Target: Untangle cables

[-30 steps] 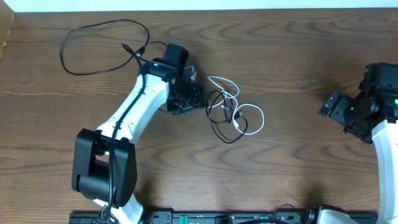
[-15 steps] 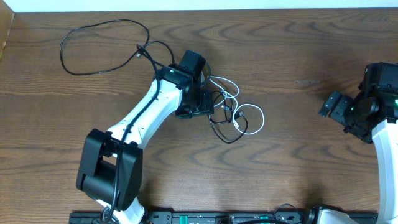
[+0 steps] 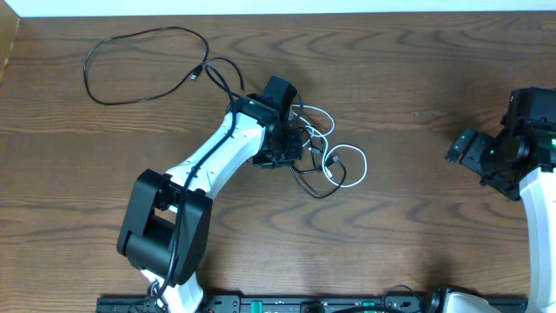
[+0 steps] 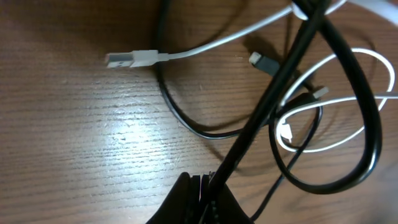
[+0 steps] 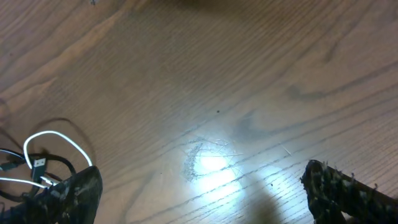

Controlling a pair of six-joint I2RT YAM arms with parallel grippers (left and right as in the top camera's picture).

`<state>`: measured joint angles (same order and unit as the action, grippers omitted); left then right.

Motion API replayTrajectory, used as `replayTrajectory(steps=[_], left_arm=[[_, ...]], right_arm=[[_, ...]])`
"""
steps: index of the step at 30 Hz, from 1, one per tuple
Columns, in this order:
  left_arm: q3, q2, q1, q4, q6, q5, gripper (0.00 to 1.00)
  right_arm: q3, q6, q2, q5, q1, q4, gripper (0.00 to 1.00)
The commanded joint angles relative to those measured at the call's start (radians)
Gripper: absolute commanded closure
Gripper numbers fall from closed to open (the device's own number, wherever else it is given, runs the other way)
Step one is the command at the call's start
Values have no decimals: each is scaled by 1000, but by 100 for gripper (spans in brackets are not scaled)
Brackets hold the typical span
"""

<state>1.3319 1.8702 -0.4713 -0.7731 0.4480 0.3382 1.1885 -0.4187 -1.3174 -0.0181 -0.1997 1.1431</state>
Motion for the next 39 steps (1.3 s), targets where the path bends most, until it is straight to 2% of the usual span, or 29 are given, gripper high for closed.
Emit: replayTrajectory(steps=[1, 5, 10, 12, 16, 18, 23, 26, 34, 35, 36, 38, 39], left_arm=[[23, -19, 9, -3, -1, 83, 93], [85, -123, 27, -7, 0, 232, 93], [148, -334, 15, -13, 9, 247, 93], [148, -402, 14, 34, 50, 247, 93], [148, -589, 13, 311, 141, 254, 93], [148, -623, 14, 386, 185, 254, 93], [148, -642, 13, 582, 379, 255, 93], [148, -632, 13, 641, 428, 254, 93], [145, -533, -44, 528, 387, 246, 93], [145, -524, -45, 542, 426, 246, 93], [145, -512, -44, 614, 587, 248, 93], [145, -512, -45, 758, 766, 254, 93], [145, -513, -45, 891, 871, 257, 92]], right_arm=[[-2, -18, 6, 2, -6, 1, 1], [-2, -18, 6, 2, -6, 1, 1], [-2, -18, 6, 2, -6, 1, 1], [-2, -18, 6, 2, -6, 1, 1], [-2, -18, 6, 2, -6, 1, 1], [-2, -18, 6, 2, -6, 1, 1], [-2, -18, 6, 2, -6, 1, 1], [-2, -18, 6, 2, -6, 1, 1], [-2, -18, 6, 2, -6, 1, 1], [-2, -18, 6, 2, -6, 1, 1], [-2, -18, 6, 2, -6, 1, 1], [-2, -18, 6, 2, -6, 1, 1], [-2, -18, 6, 2, -6, 1, 1]])
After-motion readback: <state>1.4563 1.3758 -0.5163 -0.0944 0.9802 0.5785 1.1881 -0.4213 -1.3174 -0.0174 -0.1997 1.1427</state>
